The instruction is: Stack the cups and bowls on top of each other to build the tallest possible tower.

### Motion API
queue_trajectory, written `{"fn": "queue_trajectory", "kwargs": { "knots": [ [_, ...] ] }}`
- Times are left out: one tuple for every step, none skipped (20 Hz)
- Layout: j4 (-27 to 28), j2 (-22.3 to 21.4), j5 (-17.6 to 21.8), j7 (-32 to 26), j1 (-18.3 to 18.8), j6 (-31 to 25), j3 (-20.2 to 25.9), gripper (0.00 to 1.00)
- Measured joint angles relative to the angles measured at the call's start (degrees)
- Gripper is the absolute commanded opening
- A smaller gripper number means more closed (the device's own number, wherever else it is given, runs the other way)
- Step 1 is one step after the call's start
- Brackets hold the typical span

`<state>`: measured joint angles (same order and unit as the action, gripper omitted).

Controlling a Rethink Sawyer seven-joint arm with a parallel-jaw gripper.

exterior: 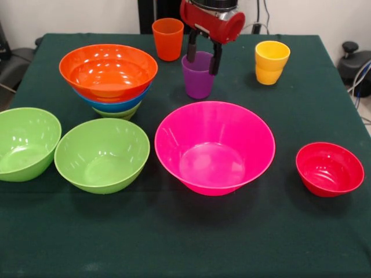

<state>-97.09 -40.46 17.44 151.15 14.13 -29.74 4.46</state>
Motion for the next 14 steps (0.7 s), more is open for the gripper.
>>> {"fn": "queue_trajectory", "kwargs": {
  "knots": [
    [0.38,0.34,-0.46,0.00,-0.54,0.01,-0.44,1.00],
    [0.49,0.44,-0.61,0.00,-0.73,0.01,-0.58,1.00],
    [0.78,0.69,-1.02,0.00,-1.28,0.01,-0.90,1.00],
    [1.07,0.92,-1.46,0.00,-2.00,0.01,-1.21,1.00],
    [1.22,1.03,-1.67,0.00,-2.45,0.01,-1.36,1.00],
    [1.34,1.12,-1.84,0.00,-2.92,0.01,-1.50,1.00],
    [1.42,1.20,-1.96,0.00,-3.34,0.07,-1.59,1.00],
    [1.51,1.28,-2.08,0.00,-3.76,0.13,-1.68,1.00],
    [1.56,1.40,-2.23,0.00,-4.18,0.21,-1.75,1.00],
    [1.59,1.51,-2.39,0.00,-4.52,0.29,-1.84,1.00],
    [1.60,1.64,-2.56,0.00,-4.88,0.36,-1.95,1.00],
    [1.61,1.77,-2.74,0.00,-5.24,0.44,-2.06,1.00],
    [1.61,2.04,-3.23,0.00,-5.98,0.48,-2.38,1.00],
    [1.61,2.08,-3.32,0.00,-6.12,0.48,-2.47,1.00]
  ]
}}
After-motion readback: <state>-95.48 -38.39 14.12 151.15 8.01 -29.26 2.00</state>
